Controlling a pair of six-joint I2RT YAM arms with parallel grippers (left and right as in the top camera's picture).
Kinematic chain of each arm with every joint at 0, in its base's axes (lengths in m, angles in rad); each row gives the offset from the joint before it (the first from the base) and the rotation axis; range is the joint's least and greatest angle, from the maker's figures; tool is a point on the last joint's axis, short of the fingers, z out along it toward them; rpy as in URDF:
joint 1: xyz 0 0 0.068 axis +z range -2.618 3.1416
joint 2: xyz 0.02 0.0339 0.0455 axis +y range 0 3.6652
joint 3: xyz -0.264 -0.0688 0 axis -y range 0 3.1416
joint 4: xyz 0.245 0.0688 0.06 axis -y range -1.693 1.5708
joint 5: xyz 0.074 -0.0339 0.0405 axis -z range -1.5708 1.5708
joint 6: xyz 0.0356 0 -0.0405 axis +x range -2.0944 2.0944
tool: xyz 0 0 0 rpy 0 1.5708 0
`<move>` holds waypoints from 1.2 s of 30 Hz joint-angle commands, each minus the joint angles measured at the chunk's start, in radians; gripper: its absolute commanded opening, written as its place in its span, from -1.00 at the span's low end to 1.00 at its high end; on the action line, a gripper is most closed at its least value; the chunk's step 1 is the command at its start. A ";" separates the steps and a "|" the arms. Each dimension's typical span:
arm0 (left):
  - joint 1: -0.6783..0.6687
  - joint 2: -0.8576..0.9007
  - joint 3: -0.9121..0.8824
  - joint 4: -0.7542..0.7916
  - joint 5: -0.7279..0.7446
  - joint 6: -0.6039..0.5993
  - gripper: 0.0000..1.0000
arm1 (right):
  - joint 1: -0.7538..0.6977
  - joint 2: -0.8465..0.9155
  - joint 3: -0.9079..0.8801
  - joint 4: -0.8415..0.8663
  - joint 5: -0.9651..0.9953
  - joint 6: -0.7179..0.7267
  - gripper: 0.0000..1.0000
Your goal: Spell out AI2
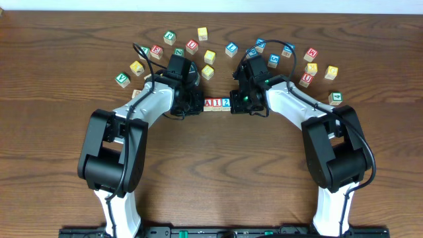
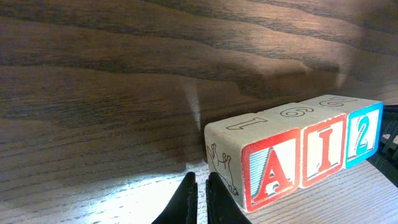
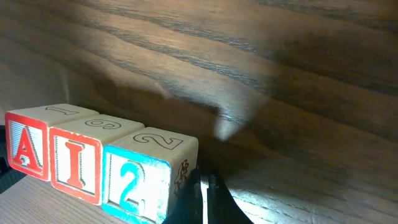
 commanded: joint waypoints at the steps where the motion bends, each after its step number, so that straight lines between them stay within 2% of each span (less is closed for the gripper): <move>1: -0.007 0.013 -0.008 -0.002 0.005 0.013 -0.85 | 0.005 -0.006 -0.003 0.000 -0.027 0.011 -0.98; 19: -0.004 0.013 -0.008 -0.035 -0.133 0.013 -0.84 | 0.002 -0.006 0.000 -0.040 0.071 0.039 -0.98; 23: 0.009 0.013 -0.002 -0.055 -0.156 0.013 -0.85 | -0.008 -0.006 0.041 -0.116 0.144 0.044 -0.98; 29: 0.061 -0.013 0.055 -0.138 -0.157 0.055 -0.85 | -0.026 -0.021 0.088 -0.172 0.170 0.032 -0.98; 36: 0.123 -0.136 0.158 -0.279 -0.182 0.114 -0.85 | -0.047 -0.128 0.103 -0.226 0.171 0.005 -0.98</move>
